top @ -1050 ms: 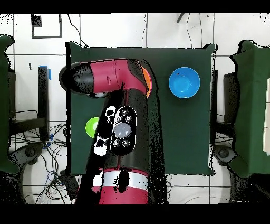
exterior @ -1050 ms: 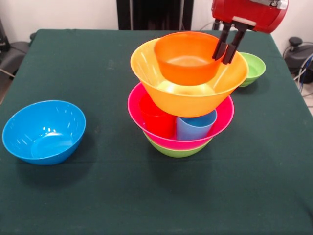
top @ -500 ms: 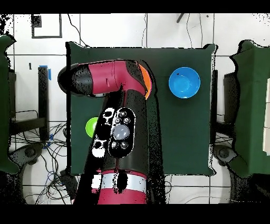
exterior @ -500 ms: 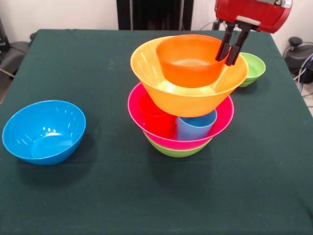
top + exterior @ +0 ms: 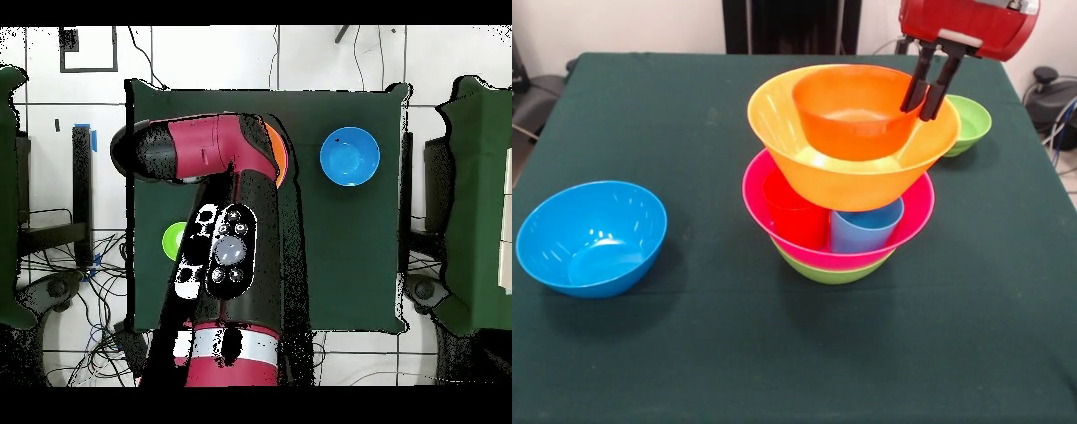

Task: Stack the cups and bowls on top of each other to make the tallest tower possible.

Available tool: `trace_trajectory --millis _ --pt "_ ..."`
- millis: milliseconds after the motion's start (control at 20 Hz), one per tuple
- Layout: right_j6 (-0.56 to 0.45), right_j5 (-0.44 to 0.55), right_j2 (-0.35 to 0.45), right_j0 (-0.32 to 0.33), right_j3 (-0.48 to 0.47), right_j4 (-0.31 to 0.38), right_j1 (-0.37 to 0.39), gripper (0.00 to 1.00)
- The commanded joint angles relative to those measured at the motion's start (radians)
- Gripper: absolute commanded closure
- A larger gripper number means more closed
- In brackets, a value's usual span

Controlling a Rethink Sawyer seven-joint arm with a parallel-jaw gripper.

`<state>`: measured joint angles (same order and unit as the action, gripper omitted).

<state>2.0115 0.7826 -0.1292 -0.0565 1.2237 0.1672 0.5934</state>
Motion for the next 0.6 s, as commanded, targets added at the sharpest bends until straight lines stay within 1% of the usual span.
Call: trace_trajectory --millis 50,300,450,500,600 --pt "0.076 -0.040 0.041 -0.010 0.075 0.030 -0.044 1.00" --pt "0.079 -0.040 0.040 -0.012 0.068 0.031 -0.049 1.00" --pt "0.075 -0.058 0.042 -0.012 0.077 0.035 -0.046 1.00" --pt "0.072 -0.066 0.042 -0.012 0.079 0.037 -0.046 0.00" --pt "0.071 -0.076 0.042 -0.012 0.082 0.040 -0.044 0.00"
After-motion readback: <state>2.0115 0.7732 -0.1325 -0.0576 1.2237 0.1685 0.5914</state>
